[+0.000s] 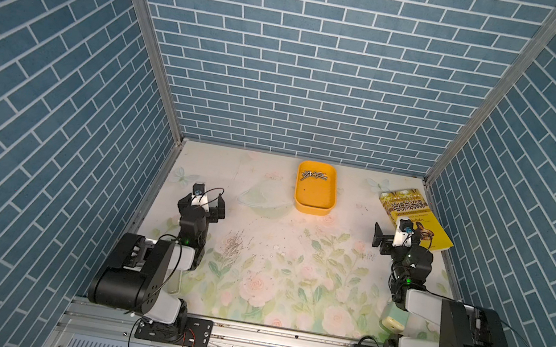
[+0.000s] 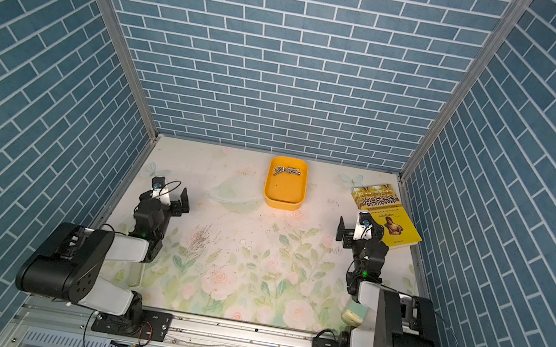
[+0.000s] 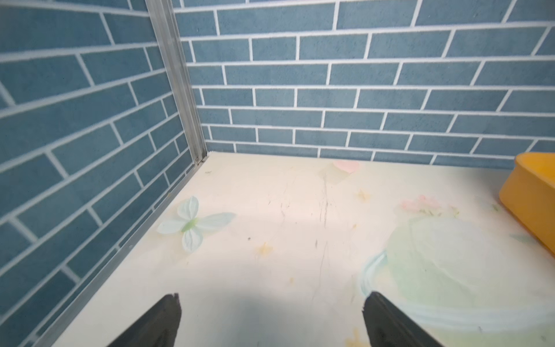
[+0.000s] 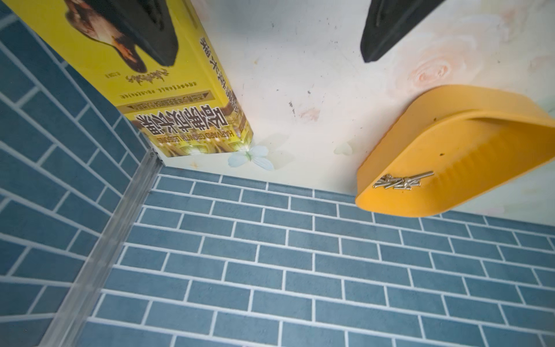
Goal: Take out the screws from the storage box
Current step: Pick up the storage box at the center of the board.
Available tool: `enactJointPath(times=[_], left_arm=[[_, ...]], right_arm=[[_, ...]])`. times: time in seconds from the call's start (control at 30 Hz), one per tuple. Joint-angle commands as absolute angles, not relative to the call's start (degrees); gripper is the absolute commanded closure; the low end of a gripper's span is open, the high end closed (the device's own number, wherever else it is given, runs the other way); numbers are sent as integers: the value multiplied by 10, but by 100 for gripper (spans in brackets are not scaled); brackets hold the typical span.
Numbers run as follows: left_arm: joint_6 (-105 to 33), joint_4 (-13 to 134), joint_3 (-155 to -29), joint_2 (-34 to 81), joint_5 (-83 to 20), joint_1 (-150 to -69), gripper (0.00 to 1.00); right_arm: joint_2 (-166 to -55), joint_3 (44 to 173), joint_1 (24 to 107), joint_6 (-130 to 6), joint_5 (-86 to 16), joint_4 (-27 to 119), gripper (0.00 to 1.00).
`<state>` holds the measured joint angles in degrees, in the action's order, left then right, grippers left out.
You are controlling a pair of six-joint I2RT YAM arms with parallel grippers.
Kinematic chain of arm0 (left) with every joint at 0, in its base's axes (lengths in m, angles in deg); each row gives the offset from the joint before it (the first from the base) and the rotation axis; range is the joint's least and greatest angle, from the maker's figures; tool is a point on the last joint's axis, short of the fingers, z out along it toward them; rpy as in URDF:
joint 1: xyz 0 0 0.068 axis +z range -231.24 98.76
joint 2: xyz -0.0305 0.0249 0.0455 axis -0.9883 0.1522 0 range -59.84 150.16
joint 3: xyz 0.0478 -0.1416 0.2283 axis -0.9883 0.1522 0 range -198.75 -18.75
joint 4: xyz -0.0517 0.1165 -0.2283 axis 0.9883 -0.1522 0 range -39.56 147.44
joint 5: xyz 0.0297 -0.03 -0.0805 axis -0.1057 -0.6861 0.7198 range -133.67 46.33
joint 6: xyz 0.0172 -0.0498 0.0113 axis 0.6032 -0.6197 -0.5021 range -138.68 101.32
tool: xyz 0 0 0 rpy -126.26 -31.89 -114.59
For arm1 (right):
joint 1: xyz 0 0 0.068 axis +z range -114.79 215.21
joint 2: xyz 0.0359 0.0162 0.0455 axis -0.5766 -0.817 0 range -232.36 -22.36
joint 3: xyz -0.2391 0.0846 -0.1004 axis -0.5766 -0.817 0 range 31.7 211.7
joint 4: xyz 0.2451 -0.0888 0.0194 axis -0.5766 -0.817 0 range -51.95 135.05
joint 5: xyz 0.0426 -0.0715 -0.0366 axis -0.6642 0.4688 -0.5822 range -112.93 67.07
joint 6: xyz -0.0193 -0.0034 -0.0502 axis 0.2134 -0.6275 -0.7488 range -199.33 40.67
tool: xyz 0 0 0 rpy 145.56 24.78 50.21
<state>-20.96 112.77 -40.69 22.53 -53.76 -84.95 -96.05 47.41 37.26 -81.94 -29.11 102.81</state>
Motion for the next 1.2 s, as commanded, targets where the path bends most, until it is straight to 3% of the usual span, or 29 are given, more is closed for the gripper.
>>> enactJointPath(times=[0.0, 0.13, 0.33, 0.43, 0.47, 0.53, 0.63, 0.67, 0.83, 0.93, 1.07, 1.17], left_arm=[[-241, 989, -440, 171, -510, -860, 0], [-253, 879, -461, 69, -573, -909, 0], [-393, 661, -568, -51, -661, -947, 0], [-581, 416, -686, -46, -782, -948, 0], [-587, 382, -706, -45, -795, -949, 0], [-554, 416, -691, -60, -778, -950, 0], [-410, 573, -634, -88, -587, -950, 0], [-409, 575, -634, -91, -569, -950, 0], [-439, 505, -662, -99, -600, -950, 0], [-419, 556, -633, -138, -537, -950, 0], [-438, 568, -614, -178, -555, -950, 0], [-488, 562, -599, -190, -589, -950, 0]], right_arm=[[-890, 501, 378, -735, -269, 906, 0], [-809, 512, 383, -715, -340, 845, 0], [-813, 612, 389, -549, -210, 718, 0], [-827, 663, 388, -558, -291, 692, 0], [-824, 673, 388, -564, -332, 696, 0], [-809, 679, 388, -549, -377, 705, 0], [-795, 683, 388, -559, -496, 734, 0], [-793, 684, 389, -565, -533, 746, 0], [-805, 708, 388, -511, -526, 692, 0], [-817, 697, 385, -469, -545, 727, 0], [-836, 687, 391, -422, -618, 805, 0], [-840, 714, 435, -487, -547, 740, 9]])
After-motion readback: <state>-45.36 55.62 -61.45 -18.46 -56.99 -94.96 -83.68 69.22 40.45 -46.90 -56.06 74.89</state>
